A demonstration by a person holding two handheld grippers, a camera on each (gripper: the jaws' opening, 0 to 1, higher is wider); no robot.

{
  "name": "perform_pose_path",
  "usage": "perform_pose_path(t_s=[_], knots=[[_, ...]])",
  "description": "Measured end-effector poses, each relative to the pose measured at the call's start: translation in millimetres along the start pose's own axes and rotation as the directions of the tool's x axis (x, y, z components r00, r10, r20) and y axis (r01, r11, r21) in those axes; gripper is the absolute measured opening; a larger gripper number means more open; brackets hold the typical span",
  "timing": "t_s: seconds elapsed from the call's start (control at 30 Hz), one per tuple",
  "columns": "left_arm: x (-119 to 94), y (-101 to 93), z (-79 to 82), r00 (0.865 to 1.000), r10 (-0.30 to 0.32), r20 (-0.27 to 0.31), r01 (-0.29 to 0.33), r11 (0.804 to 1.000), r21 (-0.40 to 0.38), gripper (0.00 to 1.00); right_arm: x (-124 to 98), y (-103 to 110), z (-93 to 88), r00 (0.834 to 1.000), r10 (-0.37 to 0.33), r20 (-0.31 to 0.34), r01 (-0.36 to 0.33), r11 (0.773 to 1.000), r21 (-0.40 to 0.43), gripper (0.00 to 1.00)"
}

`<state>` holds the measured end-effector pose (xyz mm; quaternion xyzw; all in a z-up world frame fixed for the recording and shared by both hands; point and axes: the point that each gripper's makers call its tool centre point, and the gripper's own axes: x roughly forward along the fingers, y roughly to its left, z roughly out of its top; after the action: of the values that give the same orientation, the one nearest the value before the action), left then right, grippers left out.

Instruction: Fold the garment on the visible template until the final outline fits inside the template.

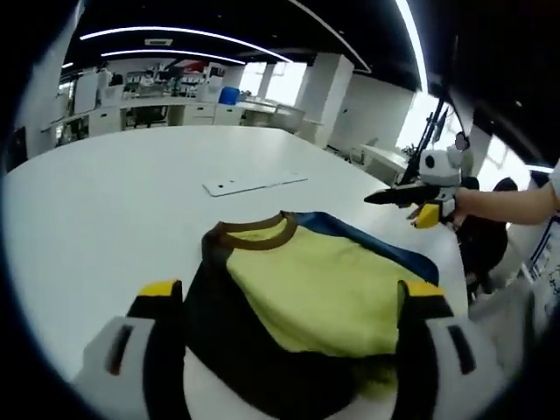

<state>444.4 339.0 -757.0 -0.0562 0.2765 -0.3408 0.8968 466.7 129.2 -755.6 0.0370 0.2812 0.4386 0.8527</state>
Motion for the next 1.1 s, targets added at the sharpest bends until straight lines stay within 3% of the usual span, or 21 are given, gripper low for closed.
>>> perform_pose_path(t_s=[0.13,0.2,0.33,0.53,0.77,1.1], knots=[[-18.7,-18.7,-4.1,1.0,0.003,0.019,-0.003,1.0,-0.003,0.99,-12.1,10.5,-7.0,1.0,-0.001,-0.011,0.001,1.0,-0.014,0.99],[-24.1,-13.6,-6.3,1.0,0.005,0.021,-0.005,1.0,-0.007,0.99,-17.4,14.9,-10.7,1.0,-0.001,-0.017,0.001,1.0,-0.019,0.99],[-38.7,-28.7,-8.7,0.999,0.015,0.035,-0.015,1.0,-0.009,0.99,-28.6,23.2,-17.3,1.0,-0.006,-0.018,0.006,1.0,-0.022,0.99],[-56.0,-27.3,-10.2,0.998,0.037,0.051,-0.036,0.999,-0.012,0.97,-41.2,32.0,-28.5,1.0,-0.015,-0.026,0.015,1.0,-0.008,0.97],[-71.7,-45.0,-12.4,0.996,0.04,0.076,-0.039,0.999,-0.011,0.95,-54.9,41.8,-40.3,0.999,-0.03,-0.031,0.029,1.0,-0.008,0.96],[-85.9,-61.5,-33.6,0.997,0.037,0.071,-0.036,0.999,-0.021,0.92,-68.9,56.2,-72.9,0.997,-0.044,-0.057,0.044,0.999,0.001,0.86]])
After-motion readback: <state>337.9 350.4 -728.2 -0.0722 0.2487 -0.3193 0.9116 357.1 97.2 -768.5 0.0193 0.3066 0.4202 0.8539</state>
